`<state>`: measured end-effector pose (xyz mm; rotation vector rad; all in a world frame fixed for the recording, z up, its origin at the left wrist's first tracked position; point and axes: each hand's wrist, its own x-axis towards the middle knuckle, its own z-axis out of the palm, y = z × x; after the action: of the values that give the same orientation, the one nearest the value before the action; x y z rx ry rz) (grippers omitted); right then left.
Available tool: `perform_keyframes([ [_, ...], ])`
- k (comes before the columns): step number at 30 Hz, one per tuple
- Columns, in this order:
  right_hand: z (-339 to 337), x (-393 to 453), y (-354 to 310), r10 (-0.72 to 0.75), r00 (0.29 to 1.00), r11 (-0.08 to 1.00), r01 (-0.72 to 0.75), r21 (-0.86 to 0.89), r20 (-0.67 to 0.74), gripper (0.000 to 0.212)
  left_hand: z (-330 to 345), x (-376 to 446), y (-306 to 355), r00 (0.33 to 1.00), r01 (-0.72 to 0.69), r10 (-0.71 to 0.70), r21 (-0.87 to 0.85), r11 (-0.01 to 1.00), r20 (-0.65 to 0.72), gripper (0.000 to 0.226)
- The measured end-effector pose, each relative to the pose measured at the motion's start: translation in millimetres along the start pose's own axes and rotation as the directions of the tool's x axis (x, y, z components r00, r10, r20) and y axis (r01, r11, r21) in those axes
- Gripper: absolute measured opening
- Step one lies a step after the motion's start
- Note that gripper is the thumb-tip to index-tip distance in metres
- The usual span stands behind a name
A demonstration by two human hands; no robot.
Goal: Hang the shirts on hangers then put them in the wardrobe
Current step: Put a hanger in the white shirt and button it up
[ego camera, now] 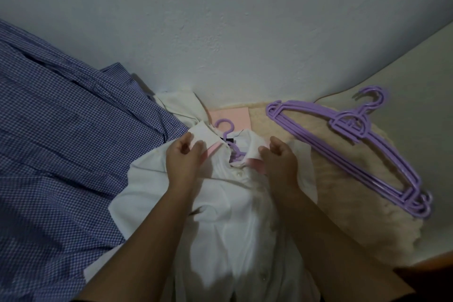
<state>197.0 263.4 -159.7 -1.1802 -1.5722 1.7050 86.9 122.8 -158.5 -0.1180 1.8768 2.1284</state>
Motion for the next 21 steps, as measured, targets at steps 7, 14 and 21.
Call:
perform_keyframes([
  [7,18.5,-35.3,9.9,-0.541,0.806,0.821,0.445,-0.358,-0.238,0.021,9.0,-42.0,-2.7,0.973,-0.23,0.227,0.207,0.951,0.04,0.004],
  [14,14.4,-40.5,7.6,-0.553,0.817,0.749,0.573,-0.333,0.161,0.022,18.7,-24.3,10.9,0.857,-0.515,0.409,0.486,0.707,0.314,0.027],
  [21,13.2,-5.7,1.5,-0.529,0.785,0.647,0.619,-0.446,0.322,0.032,19.8,14.7,28.2,0.767,-0.639,0.268,0.733,0.232,0.584,0.034],
])
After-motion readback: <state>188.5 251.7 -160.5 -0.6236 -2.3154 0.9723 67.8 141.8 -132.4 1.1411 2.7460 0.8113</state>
